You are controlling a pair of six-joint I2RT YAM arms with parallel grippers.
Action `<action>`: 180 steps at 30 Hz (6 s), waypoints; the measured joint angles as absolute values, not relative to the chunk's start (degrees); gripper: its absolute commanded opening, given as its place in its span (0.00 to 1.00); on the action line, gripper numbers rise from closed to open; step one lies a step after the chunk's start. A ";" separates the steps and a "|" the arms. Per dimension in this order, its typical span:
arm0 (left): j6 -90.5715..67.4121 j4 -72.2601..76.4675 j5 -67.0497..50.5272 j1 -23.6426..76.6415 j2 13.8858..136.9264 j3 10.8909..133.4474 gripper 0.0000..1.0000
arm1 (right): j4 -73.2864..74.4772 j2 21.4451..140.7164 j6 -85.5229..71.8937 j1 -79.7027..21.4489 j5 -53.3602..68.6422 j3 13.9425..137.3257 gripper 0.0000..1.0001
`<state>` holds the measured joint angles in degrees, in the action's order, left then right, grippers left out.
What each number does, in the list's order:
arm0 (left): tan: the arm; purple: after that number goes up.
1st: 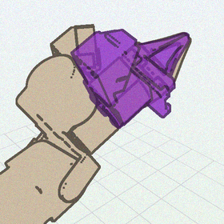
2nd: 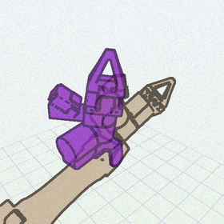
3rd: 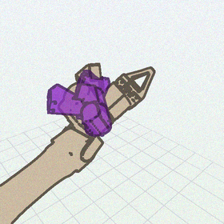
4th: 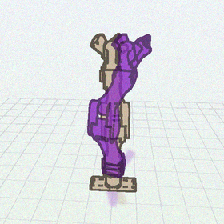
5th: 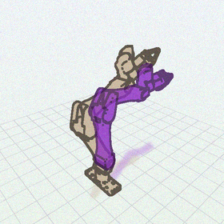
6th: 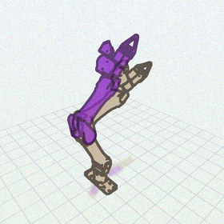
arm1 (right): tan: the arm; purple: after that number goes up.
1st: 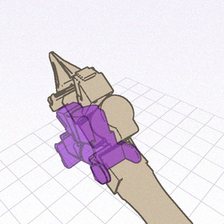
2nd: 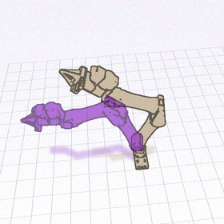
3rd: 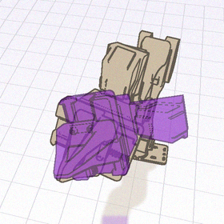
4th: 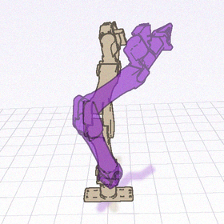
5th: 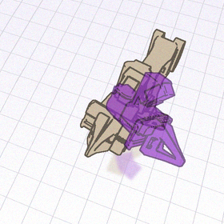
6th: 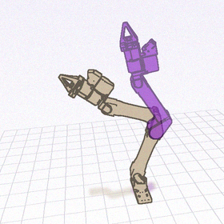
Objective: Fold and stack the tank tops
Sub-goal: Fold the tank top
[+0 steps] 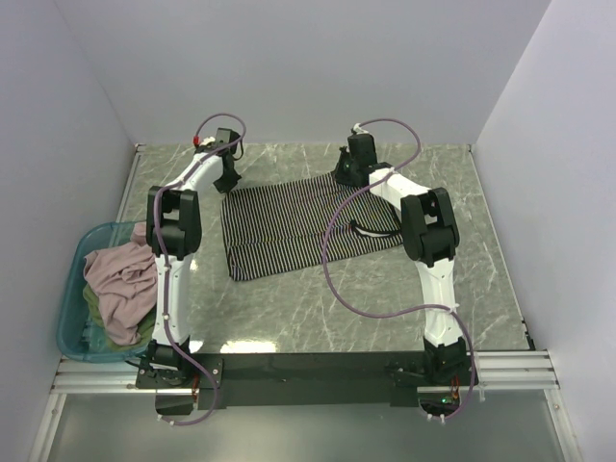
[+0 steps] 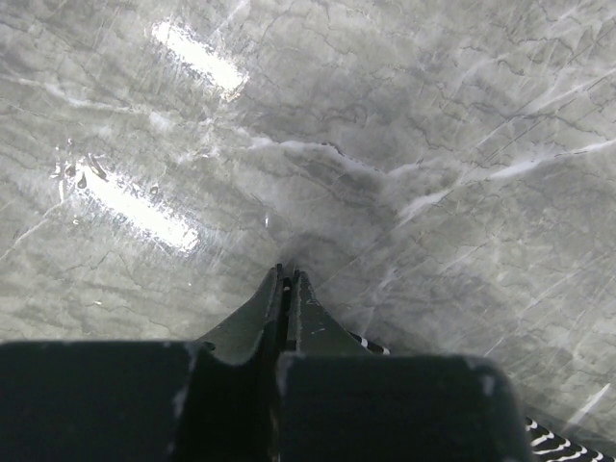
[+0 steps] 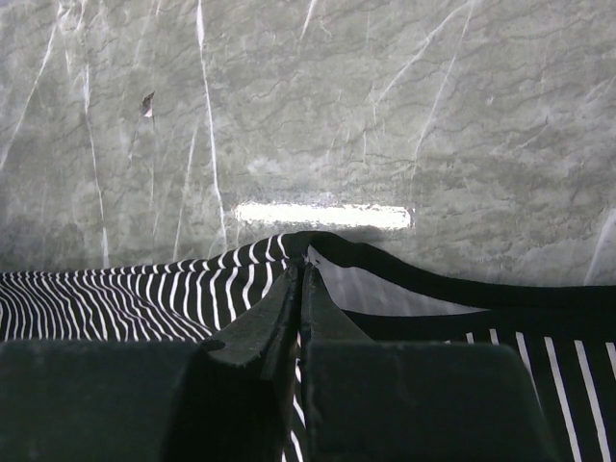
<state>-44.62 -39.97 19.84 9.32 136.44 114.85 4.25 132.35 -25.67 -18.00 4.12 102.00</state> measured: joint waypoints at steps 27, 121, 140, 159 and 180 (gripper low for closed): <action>-44.01 -34.89 24.51 13.32 120.18 97.19 0.00 | -3.31 121.75 -25.74 -18.00 3.31 86.37 0.00; -48.97 -24.32 21.74 18.63 98.13 61.19 0.24 | -3.40 111.04 -31.88 -21.10 0.01 67.59 0.44; -48.99 -24.27 21.26 18.63 98.13 61.19 0.23 | -5.74 110.21 -32.14 -21.41 -1.04 62.76 0.00; -48.71 -24.43 20.36 18.63 96.18 61.08 0.41 | -14.50 104.68 -33.19 -22.39 -2.63 52.84 0.02; -48.95 -20.25 10.20 24.34 110.56 78.87 0.21 | -14.00 104.25 -32.67 -22.39 -2.13 54.43 0.45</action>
